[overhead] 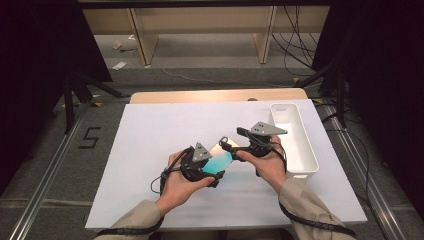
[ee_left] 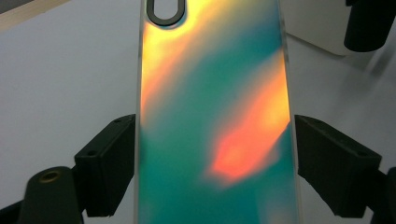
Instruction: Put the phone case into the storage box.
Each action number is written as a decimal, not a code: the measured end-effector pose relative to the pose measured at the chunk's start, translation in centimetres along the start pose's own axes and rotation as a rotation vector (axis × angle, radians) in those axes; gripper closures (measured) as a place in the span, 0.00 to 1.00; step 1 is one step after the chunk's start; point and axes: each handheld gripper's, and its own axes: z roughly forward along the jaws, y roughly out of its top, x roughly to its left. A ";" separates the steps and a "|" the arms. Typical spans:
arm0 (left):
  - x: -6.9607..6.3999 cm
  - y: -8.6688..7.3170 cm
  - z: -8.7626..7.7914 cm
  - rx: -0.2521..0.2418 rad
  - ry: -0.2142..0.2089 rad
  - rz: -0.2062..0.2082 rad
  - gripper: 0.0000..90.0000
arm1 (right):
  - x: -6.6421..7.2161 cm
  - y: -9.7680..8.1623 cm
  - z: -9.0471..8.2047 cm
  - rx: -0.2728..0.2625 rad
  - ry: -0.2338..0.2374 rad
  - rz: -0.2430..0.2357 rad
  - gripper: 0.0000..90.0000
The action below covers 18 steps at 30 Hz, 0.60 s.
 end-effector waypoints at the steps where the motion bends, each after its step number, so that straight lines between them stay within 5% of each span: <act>1: -0.1 0.0 0.0 -0.001 -0.001 0.001 0.19 | 0.0 -0.1 0.1 0.001 -0.001 0.001 0.20; 18: -0.2 0.0 0.0 -0.005 -0.006 0.000 0.19 | -0.3 -0.6 1.3 0.034 0.017 0.080 0.32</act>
